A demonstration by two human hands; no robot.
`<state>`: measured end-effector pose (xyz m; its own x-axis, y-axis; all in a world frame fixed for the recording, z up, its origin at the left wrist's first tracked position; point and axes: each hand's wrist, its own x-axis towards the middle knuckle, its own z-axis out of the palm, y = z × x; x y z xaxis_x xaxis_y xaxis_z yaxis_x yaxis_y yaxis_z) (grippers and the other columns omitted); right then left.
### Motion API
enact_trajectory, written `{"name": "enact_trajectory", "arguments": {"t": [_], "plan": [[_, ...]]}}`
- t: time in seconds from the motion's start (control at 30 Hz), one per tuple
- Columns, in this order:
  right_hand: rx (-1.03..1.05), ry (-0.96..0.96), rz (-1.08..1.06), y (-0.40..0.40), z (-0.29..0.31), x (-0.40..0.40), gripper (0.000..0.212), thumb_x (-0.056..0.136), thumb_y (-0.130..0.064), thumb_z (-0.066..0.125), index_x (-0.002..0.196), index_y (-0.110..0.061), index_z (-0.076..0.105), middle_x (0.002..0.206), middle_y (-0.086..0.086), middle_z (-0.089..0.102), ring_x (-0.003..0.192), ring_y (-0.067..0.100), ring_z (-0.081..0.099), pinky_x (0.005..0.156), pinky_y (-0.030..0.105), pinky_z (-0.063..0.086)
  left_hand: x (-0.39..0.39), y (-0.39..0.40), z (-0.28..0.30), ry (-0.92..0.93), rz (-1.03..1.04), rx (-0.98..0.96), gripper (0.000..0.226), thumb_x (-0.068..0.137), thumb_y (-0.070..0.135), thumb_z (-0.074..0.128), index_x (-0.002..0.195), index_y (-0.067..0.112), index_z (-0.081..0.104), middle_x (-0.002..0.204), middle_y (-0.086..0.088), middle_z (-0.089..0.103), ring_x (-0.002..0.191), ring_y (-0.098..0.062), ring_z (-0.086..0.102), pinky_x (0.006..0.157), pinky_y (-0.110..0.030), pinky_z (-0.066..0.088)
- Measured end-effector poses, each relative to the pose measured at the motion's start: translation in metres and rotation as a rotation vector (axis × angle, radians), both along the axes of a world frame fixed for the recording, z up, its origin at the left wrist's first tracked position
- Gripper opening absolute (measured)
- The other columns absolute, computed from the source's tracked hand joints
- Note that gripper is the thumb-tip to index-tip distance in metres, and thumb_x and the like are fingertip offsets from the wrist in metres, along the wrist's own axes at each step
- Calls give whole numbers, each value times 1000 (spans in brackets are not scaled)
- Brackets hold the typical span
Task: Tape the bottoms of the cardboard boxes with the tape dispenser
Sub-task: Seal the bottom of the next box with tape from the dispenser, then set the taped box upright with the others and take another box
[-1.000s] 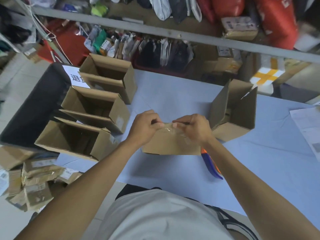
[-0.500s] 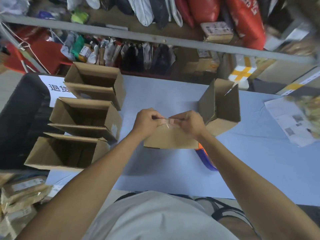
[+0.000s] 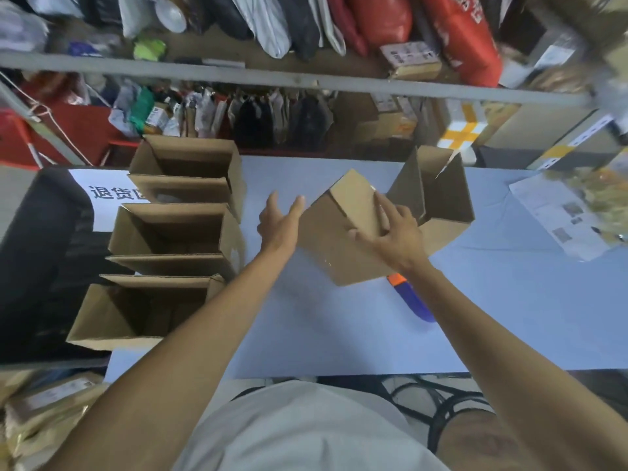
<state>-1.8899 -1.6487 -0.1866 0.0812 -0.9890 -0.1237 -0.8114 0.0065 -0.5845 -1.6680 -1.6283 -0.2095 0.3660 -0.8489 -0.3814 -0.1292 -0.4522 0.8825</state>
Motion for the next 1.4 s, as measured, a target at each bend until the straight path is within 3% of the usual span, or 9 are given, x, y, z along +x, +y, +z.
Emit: {"name": "enact_trajectory", "arguments": {"t": [0.1,0.23,0.37,0.6,0.83,1.0,1.13,1.27,1.4], "plan": [[98,-322,-118,3,-3,8,81,70,-79,60,141,-55,30,130,-12,49,117,15,52,91,32,44,4,4,-16,241,75,61,63,95,39,55,149,21,29,152,-1,39,136,-25,41,109,-41,36],[206,-526,-168,0,-13,11,62,79,-76,52,136,-53,45,127,-18,60,115,12,59,102,41,48,19,-3,-16,247,74,-66,67,88,-13,43,142,27,44,129,6,53,109,-11,55,77,-26,50],[94,-342,-148,-16,-22,14,45,96,-44,49,140,-35,48,125,-4,63,103,14,58,84,30,47,36,-14,-13,137,-9,-122,66,89,-11,50,140,31,48,128,6,53,115,-14,53,75,-28,56],[59,-190,-20,-60,-19,33,65,95,-16,61,150,-27,28,129,9,60,95,24,62,73,30,54,60,-46,-3,-31,-136,-139,73,89,3,63,147,36,35,121,9,52,94,-5,56,56,-12,49],[97,-233,-21,-108,-11,58,76,84,-20,74,146,-19,30,136,4,56,111,29,61,91,43,54,75,-83,13,-476,-400,-157,69,90,-3,55,149,18,27,130,-8,54,113,-29,57,96,-48,49],[193,-143,40,-119,-7,61,97,81,-24,78,152,-22,12,133,5,56,113,30,57,91,40,51,83,-96,32,-1011,-601,-118,60,86,6,55,142,7,33,122,-18,59,109,-37,54,78,-45,44],[147,84,135,-115,-2,50,85,83,-29,75,146,-18,20,122,12,62,105,34,60,89,46,52,80,-100,40,-1081,-664,-11,55,86,15,53,136,5,34,120,-17,58,111,-36,51,79,-44,47],[116,193,213,-106,1,47,78,82,-30,76,142,-16,28,125,12,60,105,32,60,91,48,51,66,-92,33,-1063,-725,123,85,91,26,54,155,11,1,152,-12,32,132,-35,36,103,-46,39],[49,249,223,-98,7,31,82,83,-36,74,147,-13,29,142,14,49,127,34,47,104,47,43,45,-80,36,-1149,-697,191,91,88,28,58,156,18,-2,163,-14,-7,148,-39,-6,119,-50,12]]}}
